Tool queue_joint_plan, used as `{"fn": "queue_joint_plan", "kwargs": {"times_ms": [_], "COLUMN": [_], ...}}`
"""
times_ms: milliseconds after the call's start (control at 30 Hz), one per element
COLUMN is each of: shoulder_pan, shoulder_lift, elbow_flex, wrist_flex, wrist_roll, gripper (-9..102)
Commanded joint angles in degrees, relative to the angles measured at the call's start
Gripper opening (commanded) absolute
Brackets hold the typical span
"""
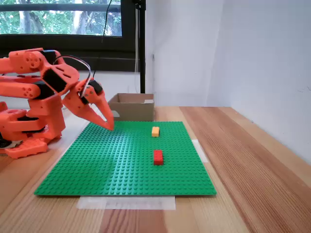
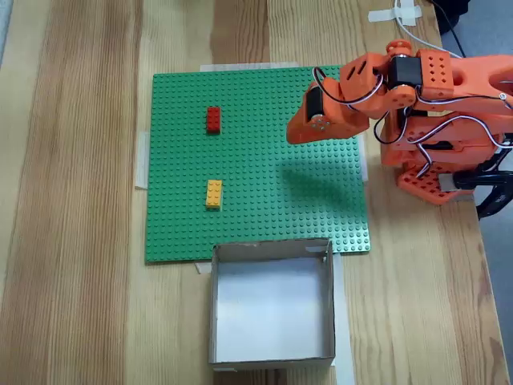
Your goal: Pick the yellow lego block and put it in the box.
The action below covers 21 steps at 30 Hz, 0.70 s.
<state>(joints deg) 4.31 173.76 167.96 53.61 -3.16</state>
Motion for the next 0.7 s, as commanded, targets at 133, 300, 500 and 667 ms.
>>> {"fn": "queue_joint_plan", "kwargs": {"times_ms": [133, 300, 500, 667], "shoulder_pan": [-0.62, -1.05, -2.37, -2.99], "shoulder_lift": [-8.00, -16.17, -25.93, -35.86], "elbow_flex": [-12.04, -20.48, -30.85, -40.69], "wrist_flex": [2.90, 5.71, 9.23, 12.22], "wrist_roll": [2.02, 2.81, 2.81, 4.83], "gripper": [-1, -1, -1, -1]}}
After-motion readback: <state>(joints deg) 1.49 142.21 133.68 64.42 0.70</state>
